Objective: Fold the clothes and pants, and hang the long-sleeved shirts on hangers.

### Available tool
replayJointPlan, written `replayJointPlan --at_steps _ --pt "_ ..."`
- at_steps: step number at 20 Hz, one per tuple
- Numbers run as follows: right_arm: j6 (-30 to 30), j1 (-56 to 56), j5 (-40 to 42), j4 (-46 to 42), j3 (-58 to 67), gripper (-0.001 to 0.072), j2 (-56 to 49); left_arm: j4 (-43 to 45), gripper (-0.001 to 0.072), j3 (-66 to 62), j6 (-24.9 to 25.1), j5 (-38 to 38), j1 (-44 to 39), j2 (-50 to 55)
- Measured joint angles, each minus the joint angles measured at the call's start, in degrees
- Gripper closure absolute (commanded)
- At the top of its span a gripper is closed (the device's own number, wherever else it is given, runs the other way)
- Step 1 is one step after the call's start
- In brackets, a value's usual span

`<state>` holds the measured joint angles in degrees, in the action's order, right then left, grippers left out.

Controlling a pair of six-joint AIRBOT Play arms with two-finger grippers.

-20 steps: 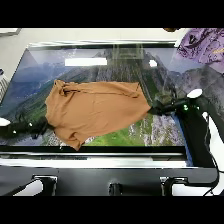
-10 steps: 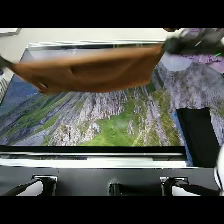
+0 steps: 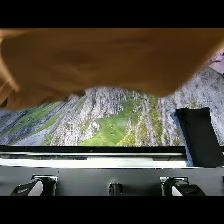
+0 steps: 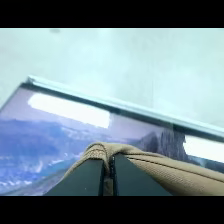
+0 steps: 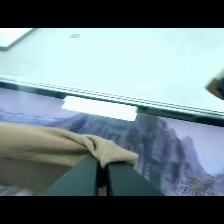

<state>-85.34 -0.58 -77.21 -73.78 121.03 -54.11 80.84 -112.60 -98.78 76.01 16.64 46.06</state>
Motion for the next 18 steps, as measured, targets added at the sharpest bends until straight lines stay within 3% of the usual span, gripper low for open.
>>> replayJointPlan --at_steps 4,8,12,18 --pt "-2.7 0.0 -2.8 -2.9 0.2 0.068 0.5 2.5 0.0692 1.7 -1.1 1.2 0.0 -2.7" --pt "-5.9 0.0 -3.8 -4.2 -2.7 0.068 -6.8 -1.4 0.0693 4.6 2.0 5.2 0.0 3.6" --pt "-7.6 0.0 -3.5 -4.7 -9.1 0.068 -19.2 -4.6 0.0693 11.1 5.7 5.3 -2.1 16.4" --pt "-8.9 0.0 5.4 -5.4 -12.2 0.068 -41.4 -2.9 0.0692 14.0 8.3 -7.2 -9.7 43.1"
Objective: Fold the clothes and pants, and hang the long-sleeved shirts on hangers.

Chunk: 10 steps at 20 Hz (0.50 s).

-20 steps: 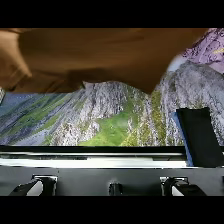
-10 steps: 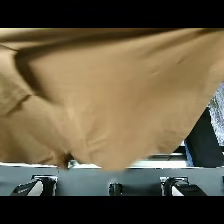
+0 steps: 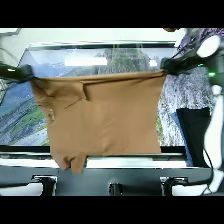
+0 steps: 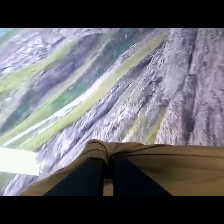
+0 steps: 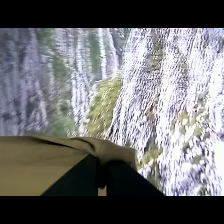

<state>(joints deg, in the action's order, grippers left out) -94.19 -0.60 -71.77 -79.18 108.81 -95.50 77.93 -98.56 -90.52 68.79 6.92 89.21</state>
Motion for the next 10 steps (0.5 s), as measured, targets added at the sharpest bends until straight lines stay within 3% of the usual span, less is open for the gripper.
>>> replayJointPlan --at_steps 5,10 --pt "-1.0 0.0 11.0 -2.0 -0.3 0.068 -10.2 0.5 0.0692 -7.8 0.4 -11.5 -3.6 16.3" --pt "-1.9 0.0 12.5 -3.5 -0.4 0.068 -12.6 0.7 0.0691 -11.6 1.1 -12.9 -4.1 21.1"
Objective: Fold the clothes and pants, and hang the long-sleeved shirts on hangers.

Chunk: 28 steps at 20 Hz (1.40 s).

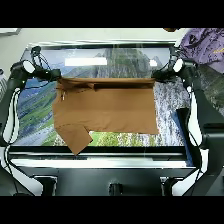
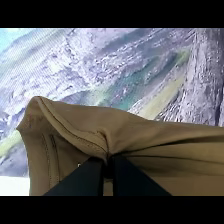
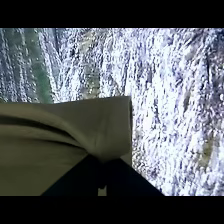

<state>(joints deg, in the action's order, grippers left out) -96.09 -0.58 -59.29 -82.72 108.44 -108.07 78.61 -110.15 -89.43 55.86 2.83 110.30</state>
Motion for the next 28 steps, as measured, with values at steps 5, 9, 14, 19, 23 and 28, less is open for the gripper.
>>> replayJointPlan --at_steps 5,9,14,19,23,28 --pt "-0.4 0.0 -8.3 -0.4 0.0 0.0679 -1.4 0.2 0.0691 -0.7 2.6 7.5 0.1 1.7" --pt "-0.7 0.0 -14.7 -0.4 -0.1 0.0679 -3.2 0.3 0.0691 -0.8 3.5 13.3 0.4 3.2" --pt "-0.9 0.0 -18.1 0.2 -0.1 0.0678 -5.0 0.4 0.069 -0.9 3.9 16.2 0.5 4.8" --pt "-1.1 0.0 -19.8 1.8 -0.1 0.0553 -6.7 0.5 0.0644 -0.9 4.0 17.1 0.5 6.4" --pt "-1.5 0.0 -21.2 2.4 -0.1 0.0391 -7.4 0.8 0.0052 -1.1 3.9 17.3 0.6 6.6" --pt "-1.3 0.2 -23.3 1.4 -0.1 0.005 -3.1 0.5 0.0052 -5.2 2.4 20.1 3.0 4.3"
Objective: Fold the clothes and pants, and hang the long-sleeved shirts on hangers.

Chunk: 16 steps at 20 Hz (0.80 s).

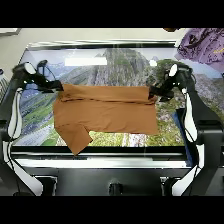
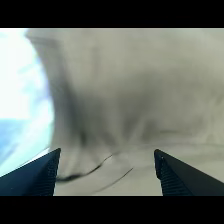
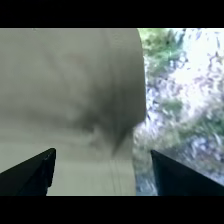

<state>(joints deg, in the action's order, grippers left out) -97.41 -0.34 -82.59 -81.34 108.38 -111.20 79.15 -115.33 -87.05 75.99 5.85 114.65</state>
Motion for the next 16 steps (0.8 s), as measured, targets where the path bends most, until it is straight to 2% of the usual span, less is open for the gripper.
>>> replayJointPlan --at_steps 3,5,9,13,16 --pt "3.1 2.3 -1.3 -0.7 -0.7 0.0057 5.0 -0.2 0.0053 1.0 -0.7 4.1 3.9 -4.4" --pt "5.7 5.7 -1.7 2.5 -4.0 0.0057 8.7 -0.3 0.0052 6.6 -1.7 6.2 7.5 -8.9" --pt "12.2 13.5 -1.2 12.4 -19.2 0.0057 17.6 -4.9 0.0052 29.6 -2.5 6.6 15.1 -22.5" --pt "16.9 17.0 0.5 19.5 -33.4 0.0057 24.1 -12.9 0.0053 55.2 -0.4 0.7 18.0 -37.1" --pt "18.5 17.8 1.4 22.4 -38.3 0.0057 25.9 -19.8 0.0053 69.9 1.2 -3.9 18.2 -44.5"
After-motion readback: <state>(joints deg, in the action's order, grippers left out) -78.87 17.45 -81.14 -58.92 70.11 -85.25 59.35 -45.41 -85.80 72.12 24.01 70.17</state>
